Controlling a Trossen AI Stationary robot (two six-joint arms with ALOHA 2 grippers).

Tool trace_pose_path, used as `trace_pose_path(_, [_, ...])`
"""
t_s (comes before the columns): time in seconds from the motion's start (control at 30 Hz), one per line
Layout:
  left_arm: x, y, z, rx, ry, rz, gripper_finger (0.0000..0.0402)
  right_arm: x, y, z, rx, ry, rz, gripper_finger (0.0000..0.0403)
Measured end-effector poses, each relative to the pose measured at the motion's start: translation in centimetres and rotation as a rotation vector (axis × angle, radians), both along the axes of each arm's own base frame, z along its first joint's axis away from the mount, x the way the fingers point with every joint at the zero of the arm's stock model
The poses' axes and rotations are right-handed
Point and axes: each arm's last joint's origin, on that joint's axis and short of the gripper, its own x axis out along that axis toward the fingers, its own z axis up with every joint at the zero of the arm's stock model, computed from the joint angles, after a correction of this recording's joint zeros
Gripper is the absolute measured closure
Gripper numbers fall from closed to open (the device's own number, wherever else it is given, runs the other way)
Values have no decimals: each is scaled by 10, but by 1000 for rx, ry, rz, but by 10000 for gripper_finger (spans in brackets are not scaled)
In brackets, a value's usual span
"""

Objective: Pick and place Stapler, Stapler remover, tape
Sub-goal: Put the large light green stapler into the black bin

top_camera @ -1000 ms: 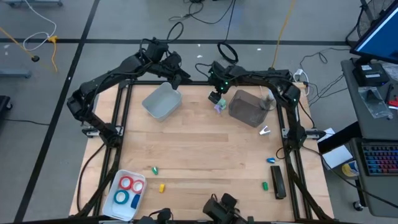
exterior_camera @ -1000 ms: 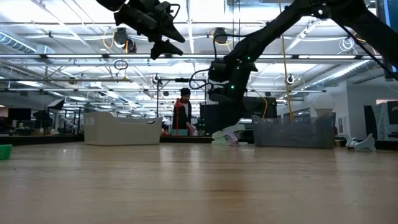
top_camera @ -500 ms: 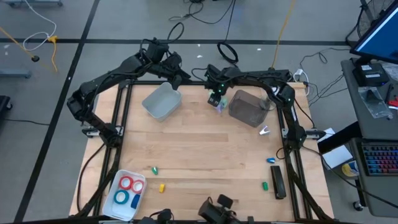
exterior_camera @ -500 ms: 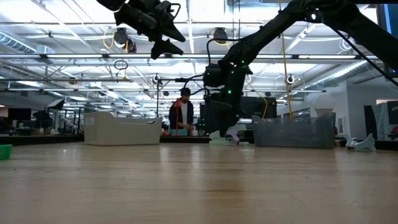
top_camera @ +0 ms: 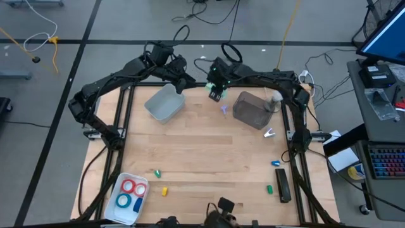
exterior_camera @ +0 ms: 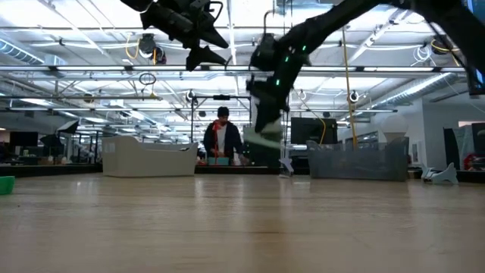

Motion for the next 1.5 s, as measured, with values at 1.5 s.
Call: trace_pose_path(1.5, [9,-13,0,-1,0,-46,192,-137,66,-55,-3,366,-104,287])
